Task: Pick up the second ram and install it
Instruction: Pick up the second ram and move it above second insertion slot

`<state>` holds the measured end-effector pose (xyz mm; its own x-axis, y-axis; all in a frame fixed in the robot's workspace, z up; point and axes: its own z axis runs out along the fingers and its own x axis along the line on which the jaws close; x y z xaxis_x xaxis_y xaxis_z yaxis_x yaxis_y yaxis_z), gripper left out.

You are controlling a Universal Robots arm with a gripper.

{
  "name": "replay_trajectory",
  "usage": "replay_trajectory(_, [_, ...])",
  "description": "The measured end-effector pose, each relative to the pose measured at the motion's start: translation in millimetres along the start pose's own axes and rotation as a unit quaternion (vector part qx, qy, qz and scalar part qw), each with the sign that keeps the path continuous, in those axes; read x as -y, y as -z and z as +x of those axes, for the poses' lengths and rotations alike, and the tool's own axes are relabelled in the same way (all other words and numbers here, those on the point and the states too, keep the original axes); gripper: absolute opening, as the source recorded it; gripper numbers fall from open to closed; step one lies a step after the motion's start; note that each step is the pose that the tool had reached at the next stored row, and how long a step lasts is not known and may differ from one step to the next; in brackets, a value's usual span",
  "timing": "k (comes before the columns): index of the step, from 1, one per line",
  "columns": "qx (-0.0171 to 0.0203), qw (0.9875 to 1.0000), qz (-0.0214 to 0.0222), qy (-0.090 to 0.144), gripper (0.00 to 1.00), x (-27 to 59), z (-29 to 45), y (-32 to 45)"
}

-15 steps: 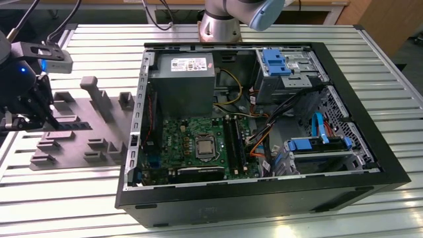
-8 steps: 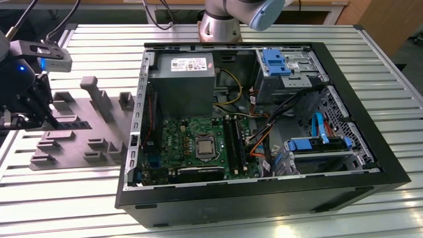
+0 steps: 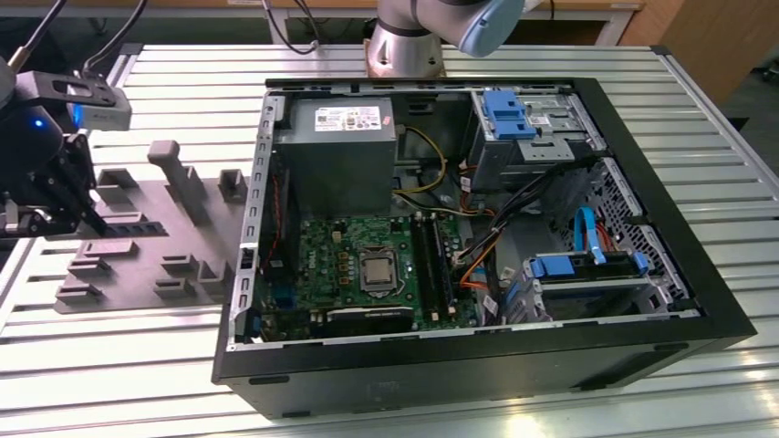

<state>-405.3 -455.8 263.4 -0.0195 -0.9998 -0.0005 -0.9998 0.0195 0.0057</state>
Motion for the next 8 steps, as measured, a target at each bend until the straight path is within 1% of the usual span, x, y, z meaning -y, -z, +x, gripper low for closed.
replay_trajectory(8, [-0.0001,1.0000,0.0000,0.000,0.14,0.0,-0.3,2.0])
